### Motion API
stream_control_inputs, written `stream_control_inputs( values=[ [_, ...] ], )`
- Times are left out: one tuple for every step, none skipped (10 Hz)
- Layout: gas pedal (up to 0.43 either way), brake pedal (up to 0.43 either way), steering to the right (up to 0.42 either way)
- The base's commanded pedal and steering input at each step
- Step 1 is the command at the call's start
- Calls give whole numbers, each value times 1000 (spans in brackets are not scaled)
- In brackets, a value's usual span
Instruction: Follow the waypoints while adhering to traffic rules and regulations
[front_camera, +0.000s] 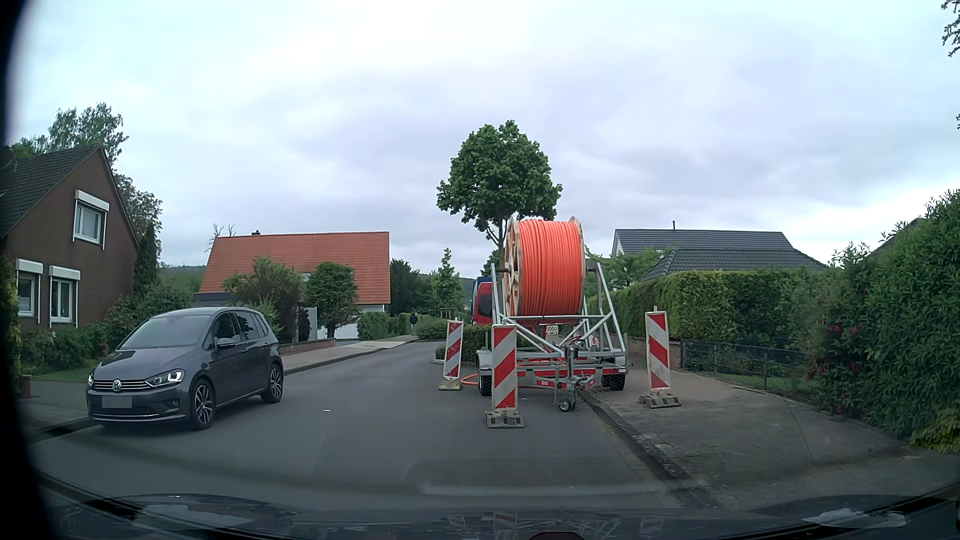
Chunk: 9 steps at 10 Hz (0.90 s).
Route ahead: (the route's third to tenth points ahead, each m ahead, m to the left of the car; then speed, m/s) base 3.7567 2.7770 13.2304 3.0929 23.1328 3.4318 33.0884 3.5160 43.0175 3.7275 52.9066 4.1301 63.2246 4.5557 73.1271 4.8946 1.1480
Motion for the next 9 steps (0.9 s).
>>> stream_control_inputs(
  values=[
    [138,0,-2],
    [138,0,-4],
    [110,0,-5],
    [87,0,-6],
    [0,0,-6],
    [0,0,-10],
    [0,0,-16],
    [0,0,-27],
    [0,0,-38]
  ],
)
